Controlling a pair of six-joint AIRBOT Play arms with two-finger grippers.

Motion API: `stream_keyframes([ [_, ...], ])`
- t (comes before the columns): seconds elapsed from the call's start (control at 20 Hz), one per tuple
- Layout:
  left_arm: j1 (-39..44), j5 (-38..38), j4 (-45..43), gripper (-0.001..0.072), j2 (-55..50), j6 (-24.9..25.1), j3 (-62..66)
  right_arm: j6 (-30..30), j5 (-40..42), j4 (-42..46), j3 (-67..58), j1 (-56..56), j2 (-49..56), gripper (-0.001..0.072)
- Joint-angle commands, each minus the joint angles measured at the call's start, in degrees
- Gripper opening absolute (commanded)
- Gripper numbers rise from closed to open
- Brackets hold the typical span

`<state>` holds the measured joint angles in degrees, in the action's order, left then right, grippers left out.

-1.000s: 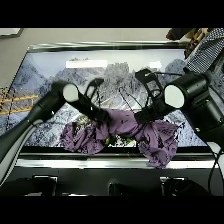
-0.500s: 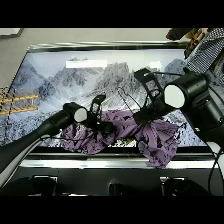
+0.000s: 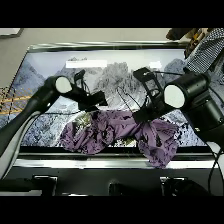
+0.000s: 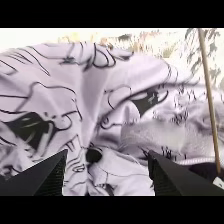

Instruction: Fold the clothes and pants, and hang the long-sleeved shirts on hangers.

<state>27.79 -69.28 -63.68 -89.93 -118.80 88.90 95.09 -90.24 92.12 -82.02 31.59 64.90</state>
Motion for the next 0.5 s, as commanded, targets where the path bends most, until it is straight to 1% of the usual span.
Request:
stream_keyframes([
  [0.0, 0.42, -14.21, 2.69, 0.0506, -9.88, -0.44, 9.99, 0.07, 0.52, 0.09, -0.02, 0.02, 0.04, 0.0048],
  [0.05, 1.27, -15.8, 2.69, 0.0501, -11.89, -0.11, 11.67, 0.07, 0.61, 0.09, -0.02, 0.02, 0.04, 0.0048],
  [0.15, 2.62, -16.28, 2.69, 0.0501, -14.34, 0.09, 13.4, 0.07, 0.72, 0.09, -0.02, 0.02, 0.04, 0.0048],
  [0.45, 3.82, -16.41, 4.66, 0.0501, -16.92, 0.07, 13.6, 0.0, 0.76, 0.09, -0.02, 0.02, 0.04, 0.0048],
])
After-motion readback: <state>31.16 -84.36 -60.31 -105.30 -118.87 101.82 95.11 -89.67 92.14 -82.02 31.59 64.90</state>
